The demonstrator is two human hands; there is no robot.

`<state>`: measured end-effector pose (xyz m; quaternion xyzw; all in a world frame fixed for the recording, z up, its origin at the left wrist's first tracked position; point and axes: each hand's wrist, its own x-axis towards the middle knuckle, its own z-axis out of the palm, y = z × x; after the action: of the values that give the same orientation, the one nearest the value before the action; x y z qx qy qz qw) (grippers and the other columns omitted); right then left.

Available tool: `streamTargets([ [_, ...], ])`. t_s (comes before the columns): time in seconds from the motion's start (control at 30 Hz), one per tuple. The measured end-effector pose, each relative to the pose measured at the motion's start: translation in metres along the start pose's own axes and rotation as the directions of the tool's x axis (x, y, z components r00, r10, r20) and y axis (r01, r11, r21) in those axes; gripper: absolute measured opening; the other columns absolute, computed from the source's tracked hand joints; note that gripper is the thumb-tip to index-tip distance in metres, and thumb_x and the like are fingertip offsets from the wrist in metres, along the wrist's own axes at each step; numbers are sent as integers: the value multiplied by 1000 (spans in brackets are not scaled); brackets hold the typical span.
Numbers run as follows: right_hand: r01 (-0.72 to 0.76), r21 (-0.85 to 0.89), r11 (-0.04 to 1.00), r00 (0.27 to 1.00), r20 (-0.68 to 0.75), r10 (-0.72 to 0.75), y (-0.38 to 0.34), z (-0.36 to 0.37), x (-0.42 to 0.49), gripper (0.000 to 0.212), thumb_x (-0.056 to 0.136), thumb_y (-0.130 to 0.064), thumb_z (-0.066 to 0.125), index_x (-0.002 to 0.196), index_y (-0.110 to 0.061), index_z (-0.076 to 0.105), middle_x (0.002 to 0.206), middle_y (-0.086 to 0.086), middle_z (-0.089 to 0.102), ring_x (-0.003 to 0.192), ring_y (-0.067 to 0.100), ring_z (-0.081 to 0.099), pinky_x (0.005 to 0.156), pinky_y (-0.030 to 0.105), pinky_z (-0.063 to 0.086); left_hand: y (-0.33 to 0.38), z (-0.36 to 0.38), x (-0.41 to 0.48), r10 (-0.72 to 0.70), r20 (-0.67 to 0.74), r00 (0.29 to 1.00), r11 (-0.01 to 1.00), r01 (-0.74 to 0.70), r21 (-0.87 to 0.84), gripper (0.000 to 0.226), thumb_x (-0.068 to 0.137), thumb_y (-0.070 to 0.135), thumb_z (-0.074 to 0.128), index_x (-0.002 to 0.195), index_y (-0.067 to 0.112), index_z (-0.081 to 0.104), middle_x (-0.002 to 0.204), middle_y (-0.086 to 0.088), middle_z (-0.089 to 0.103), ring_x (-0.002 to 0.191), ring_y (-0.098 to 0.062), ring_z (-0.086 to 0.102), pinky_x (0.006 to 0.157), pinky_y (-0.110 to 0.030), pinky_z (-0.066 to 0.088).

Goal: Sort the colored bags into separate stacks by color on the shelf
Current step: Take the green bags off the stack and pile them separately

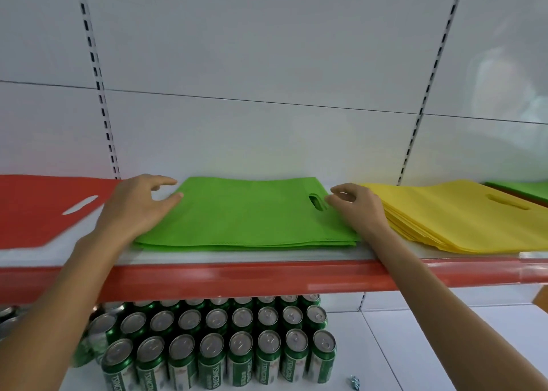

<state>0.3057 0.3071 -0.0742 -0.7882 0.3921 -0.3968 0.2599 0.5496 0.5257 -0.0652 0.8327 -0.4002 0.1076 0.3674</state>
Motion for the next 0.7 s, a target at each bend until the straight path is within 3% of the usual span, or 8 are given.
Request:
streamTargets([
  [0.17,102,66,993,992,-80,-97,-13,-24,4,23,89,-16,61,110,-10,67,98,-3,64,93,5,57,65,-6,35,53,5,9,127,43,991,992,-127,-8,40,82,35,66,120,22,62,123,-3,62,117,-19,55,102,-35,39],
  [0.33,129,-36,991,982,-137,-132,18,-90,9,25,86,-15,63,111,-10,66,101,0,66,94,8,60,91,23,46,127,52,3,247,127,961,967,-238,-87,44,83,35,65,125,22,58,123,1,62,115,-13,55,100,-30,37],
  [0.5,70,-228,971,971,-208,-118,93,-182,21,30,86,-16,64,115,-6,64,110,4,67,101,16,63,87,25,45,207,102,-6,309,141,941,948,-292,-131,43,83,37,64,124,25,59,121,6,63,104,-18,62,98,-33,42],
  [0.7,47,-310,949,981,-166,-103,185,-274,55,36,85,-17,66,120,-8,61,113,7,65,96,14,60,83,20,41,303,170,-27,346,78,935,931,-332,-155,42,83,37,63,122,22,61,122,3,63,116,-15,55,99,-33,39],
])
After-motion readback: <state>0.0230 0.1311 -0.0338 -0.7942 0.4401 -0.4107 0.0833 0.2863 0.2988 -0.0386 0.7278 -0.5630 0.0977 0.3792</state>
